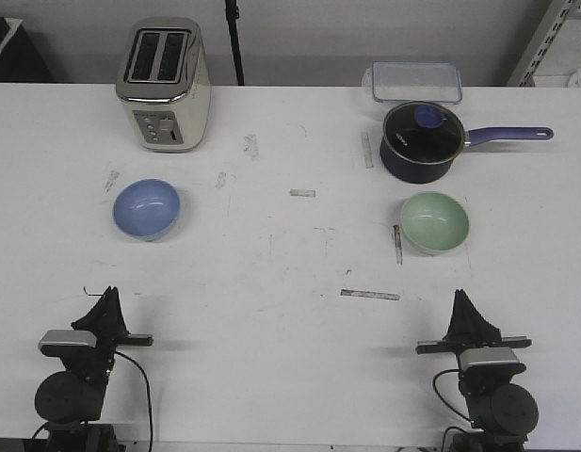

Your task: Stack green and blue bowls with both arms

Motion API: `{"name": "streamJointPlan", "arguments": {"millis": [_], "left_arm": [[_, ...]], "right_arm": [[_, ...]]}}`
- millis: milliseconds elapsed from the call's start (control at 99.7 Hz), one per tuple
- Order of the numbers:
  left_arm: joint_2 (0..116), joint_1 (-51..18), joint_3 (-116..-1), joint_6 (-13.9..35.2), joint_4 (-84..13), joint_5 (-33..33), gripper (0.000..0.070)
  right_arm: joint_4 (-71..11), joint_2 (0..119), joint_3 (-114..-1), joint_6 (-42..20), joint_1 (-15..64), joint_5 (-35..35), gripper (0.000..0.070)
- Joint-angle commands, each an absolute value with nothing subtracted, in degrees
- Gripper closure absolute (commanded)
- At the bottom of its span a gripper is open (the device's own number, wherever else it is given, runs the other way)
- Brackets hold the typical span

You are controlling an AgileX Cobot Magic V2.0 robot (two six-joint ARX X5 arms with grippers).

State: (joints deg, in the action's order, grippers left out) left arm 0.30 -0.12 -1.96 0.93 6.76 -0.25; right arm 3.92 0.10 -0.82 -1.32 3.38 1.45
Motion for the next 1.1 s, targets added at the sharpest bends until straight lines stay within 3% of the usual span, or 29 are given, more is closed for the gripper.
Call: {"name": "streamJointPlan", "arguments": {"millis": [0, 431, 802, 1093], "left_arm": [[0.19, -0.05, -0.69, 1.08, 7.42, -0.45, 0.0698], [0.19, -0.05, -0.69, 1.08, 7.4, -0.45, 0.0698], [0.19, -0.05, -0.69, 1.08, 7.4, -0.45, 0.0698], [0.19, -0.05, -0.69, 1.08, 7.42, -0.47, 0.0699]], "right_arm": [[4.69, 0.08, -0.73, -1.45, 3.38, 1.34, 0.0691], [3.97, 0.1, -1.65, -1.52, 3.38, 1.34, 0.0691], [-10.13, 1.98, -12.01, -1.48, 3.36, 1.3, 0.0691], [-15.7, 16.58, -24.27, -1.5, 3.36, 1.52, 0.0691]]}}
